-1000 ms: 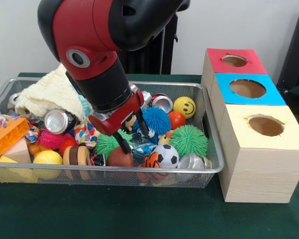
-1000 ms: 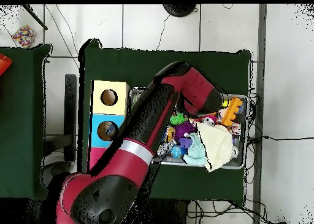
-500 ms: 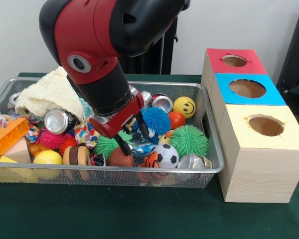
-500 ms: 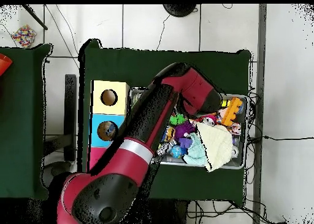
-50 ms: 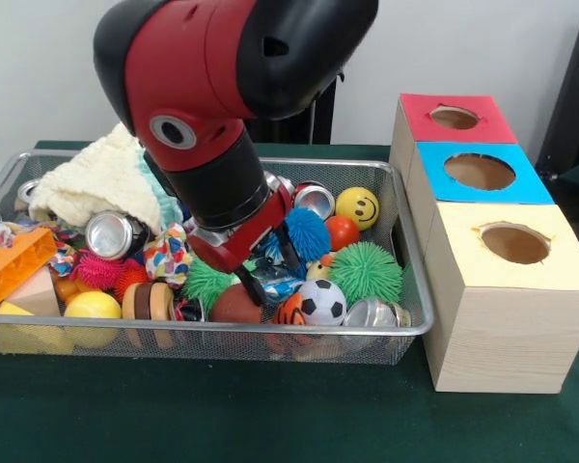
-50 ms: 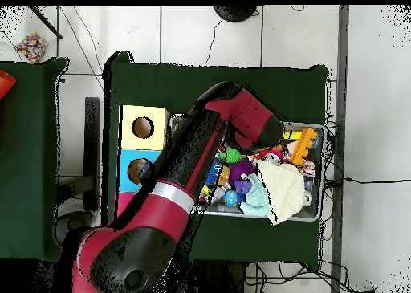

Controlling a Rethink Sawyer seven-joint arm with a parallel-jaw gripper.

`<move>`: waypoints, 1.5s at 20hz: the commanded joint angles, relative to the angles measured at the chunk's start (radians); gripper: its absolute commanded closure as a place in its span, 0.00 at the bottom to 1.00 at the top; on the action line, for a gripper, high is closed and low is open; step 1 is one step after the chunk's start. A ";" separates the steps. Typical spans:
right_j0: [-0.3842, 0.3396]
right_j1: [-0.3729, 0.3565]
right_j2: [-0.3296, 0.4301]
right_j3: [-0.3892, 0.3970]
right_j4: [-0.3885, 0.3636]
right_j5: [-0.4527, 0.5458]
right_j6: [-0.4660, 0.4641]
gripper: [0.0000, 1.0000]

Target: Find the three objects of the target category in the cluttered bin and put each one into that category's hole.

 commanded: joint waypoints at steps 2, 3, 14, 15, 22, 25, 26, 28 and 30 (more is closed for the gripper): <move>0.010 0.081 0.080 -0.037 0.044 0.044 0.253 0.00; 0.010 0.087 0.076 -0.039 0.041 0.041 0.254 0.00; 0.016 0.154 0.035 -0.072 -0.033 -0.066 0.284 0.00; 0.017 0.161 0.029 -0.076 -0.044 -0.085 0.289 0.00; 0.021 0.205 0.004 -0.093 -0.102 -0.172 0.305 0.00; 0.019 0.221 -0.005 -0.101 -0.114 -0.188 0.306 0.00; 0.018 0.224 -0.007 -0.102 -0.114 -0.191 0.306 0.00; 0.018 0.231 -0.014 -0.108 -0.116 -0.199 0.308 0.00; 0.017 0.235 -0.019 -0.118 -0.117 -0.209 0.318 0.00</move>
